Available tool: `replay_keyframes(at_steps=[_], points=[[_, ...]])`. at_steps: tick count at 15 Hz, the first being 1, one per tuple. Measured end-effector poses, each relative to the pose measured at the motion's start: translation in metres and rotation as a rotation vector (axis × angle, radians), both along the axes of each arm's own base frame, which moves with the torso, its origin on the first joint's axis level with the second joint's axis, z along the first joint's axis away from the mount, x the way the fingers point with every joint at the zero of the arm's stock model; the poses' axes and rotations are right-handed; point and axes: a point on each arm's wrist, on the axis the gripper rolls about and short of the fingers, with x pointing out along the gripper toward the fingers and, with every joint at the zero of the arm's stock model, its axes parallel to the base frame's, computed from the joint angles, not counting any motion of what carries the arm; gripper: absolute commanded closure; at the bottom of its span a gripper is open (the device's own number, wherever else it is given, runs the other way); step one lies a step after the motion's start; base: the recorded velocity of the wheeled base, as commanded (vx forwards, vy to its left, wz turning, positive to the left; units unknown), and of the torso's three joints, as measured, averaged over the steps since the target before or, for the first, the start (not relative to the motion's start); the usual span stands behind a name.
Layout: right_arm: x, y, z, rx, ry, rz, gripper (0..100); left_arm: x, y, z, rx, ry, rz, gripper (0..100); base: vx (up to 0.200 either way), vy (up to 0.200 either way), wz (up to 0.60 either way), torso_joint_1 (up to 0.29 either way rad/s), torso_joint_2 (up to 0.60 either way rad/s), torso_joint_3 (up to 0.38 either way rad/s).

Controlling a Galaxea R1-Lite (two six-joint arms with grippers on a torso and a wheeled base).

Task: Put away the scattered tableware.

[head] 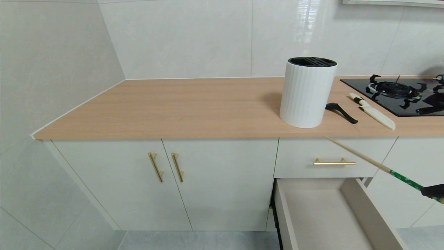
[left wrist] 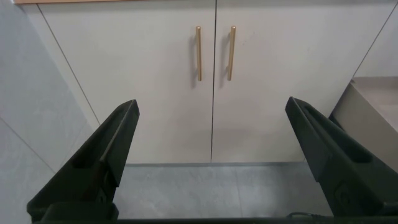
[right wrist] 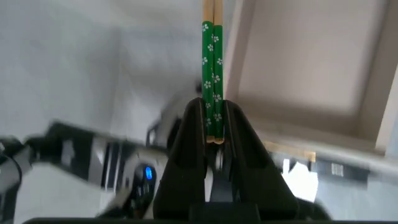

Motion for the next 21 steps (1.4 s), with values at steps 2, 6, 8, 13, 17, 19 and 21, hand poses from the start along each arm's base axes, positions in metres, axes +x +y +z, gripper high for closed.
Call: replay_keyframes(at_steps=[2, 6, 8, 13, 17, 19, 21], points=[[0.02, 0.003, -0.017, -0.055, 0.141, -0.017, 100, 0.0, 0.0, 0.0, 0.0, 0.0, 0.0, 0, 0.0, 0.0, 0.0, 0.0, 0.0, 0.0], [0.054, 0.008, -0.054, -0.155, 0.343, -0.045, 100, 0.0, 0.0, 0.0, 0.0, 0.0, 0.0, 0, 0.0, 0.0, 0.0, 0.0, 0.0, 0.0], [0.064, 0.01, -0.066, -0.18, 0.396, -0.039, 100, 0.0, 0.0, 0.0, 0.0, 0.0, 0.0, 0, 0.0, 0.0, 0.0, 0.0, 0.0, 0.0], [0.087, 0.018, -0.093, -0.233, 0.394, -0.047, 100, 0.0, 0.0, 0.0, 0.0, 0.0, 0.0, 0, 0.0, 0.0, 0.0, -0.028, 0.07, 0.042], [0.089, 0.022, -0.101, -0.246, 0.414, -0.029, 100, 0.0, 0.0, 0.0, 0.0, 0.0, 0.0, 0, 0.0, 0.0, 0.0, -0.175, 0.42, 0.245], [0.092, 0.025, -0.101, -0.244, 0.392, -0.024, 100, 0.0, 0.0, 0.0, 0.0, 0.0, 0.0, 0, 0.0, 0.0, 0.0, -0.183, 0.46, 0.278], [0.094, 0.026, -0.102, -0.241, 0.379, -0.022, 100, 0.0, 0.0, 0.0, 0.0, 0.0, 0.0, 0, 0.0, 0.0, 0.0, -0.176, 0.46, 0.276]])
